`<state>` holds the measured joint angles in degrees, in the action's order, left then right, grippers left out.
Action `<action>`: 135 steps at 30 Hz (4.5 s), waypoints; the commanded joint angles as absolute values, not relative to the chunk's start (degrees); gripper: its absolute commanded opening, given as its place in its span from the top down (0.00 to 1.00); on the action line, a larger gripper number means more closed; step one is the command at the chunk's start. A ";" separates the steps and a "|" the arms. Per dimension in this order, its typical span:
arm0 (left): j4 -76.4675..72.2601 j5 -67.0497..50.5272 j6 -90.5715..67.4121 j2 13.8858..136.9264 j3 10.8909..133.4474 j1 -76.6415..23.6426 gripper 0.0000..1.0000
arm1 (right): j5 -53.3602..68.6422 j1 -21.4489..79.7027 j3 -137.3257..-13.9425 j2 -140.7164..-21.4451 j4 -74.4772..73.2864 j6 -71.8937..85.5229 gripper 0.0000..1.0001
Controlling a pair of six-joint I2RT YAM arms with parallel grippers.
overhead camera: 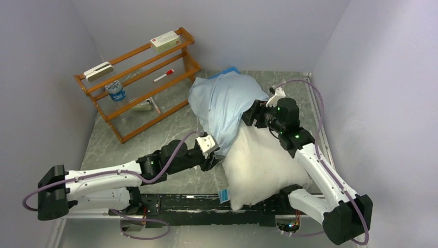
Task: Put the pillow into the pillowcase
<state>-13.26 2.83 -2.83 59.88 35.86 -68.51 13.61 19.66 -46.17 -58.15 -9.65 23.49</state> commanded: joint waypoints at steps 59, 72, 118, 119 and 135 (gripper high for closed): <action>-24.63 -5.74 35.68 99.72 75.54 -74.88 0.95 | 25.38 -5.91 -23.99 -56.78 10.24 69.44 0.74; -27.33 -0.89 28.21 100.02 72.27 -78.94 0.95 | 18.95 -0.96 -30.27 -65.47 14.71 70.52 0.82; 0.98 -5.44 -29.35 57.90 41.72 -45.10 0.40 | 32.40 27.59 -66.37 -56.52 -44.05 -43.02 0.15; 0.91 -6.35 -29.65 57.50 41.59 -45.09 0.40 | 33.02 27.86 -66.69 -55.73 -45.97 -44.26 0.14; 3.25 -8.73 -30.06 55.68 38.24 -45.08 0.40 | 20.94 36.75 -59.56 -59.52 -50.01 -47.85 0.14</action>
